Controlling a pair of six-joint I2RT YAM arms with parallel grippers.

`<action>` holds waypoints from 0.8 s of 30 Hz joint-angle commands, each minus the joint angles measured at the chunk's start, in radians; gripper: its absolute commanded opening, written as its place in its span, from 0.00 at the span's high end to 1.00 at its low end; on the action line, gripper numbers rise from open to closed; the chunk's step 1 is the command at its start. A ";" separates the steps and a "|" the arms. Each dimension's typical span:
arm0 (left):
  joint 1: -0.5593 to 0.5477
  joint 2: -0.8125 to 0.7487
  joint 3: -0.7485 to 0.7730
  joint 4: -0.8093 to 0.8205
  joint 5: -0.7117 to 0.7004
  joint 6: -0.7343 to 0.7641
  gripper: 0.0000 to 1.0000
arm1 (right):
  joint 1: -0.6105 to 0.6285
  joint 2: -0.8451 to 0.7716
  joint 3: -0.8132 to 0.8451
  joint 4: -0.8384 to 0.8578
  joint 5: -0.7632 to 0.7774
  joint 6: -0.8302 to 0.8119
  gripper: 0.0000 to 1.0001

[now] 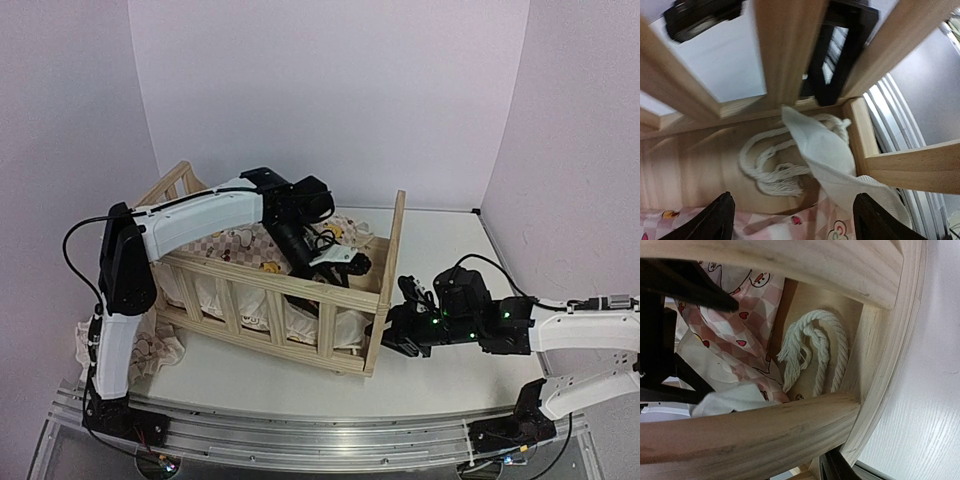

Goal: Set up the pet bed

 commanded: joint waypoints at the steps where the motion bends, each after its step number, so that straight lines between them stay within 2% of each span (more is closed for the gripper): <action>1: -0.009 0.076 0.100 -0.207 0.116 0.180 0.16 | 0.006 0.020 0.006 0.034 0.032 -0.002 0.64; 6: -0.015 0.130 0.097 -0.245 0.163 0.189 0.16 | 0.006 0.033 0.022 0.035 0.028 -0.006 0.64; 10: -0.026 0.130 0.028 -0.180 0.131 0.194 0.21 | 0.006 0.039 0.024 0.035 0.030 -0.008 0.64; 12: -0.028 0.126 -0.001 -0.111 0.120 0.170 0.33 | 0.005 0.042 0.025 0.035 0.028 -0.007 0.63; 17: -0.028 0.076 -0.042 0.061 0.154 0.075 0.90 | 0.006 0.040 0.027 0.035 0.019 -0.013 0.64; 18: -0.026 0.062 -0.036 0.078 0.174 0.063 0.97 | 0.006 0.033 0.025 0.035 0.016 -0.020 0.64; 24: -0.004 -0.009 0.032 0.132 0.352 -0.036 1.00 | 0.006 -0.036 -0.007 0.031 0.006 -0.054 0.69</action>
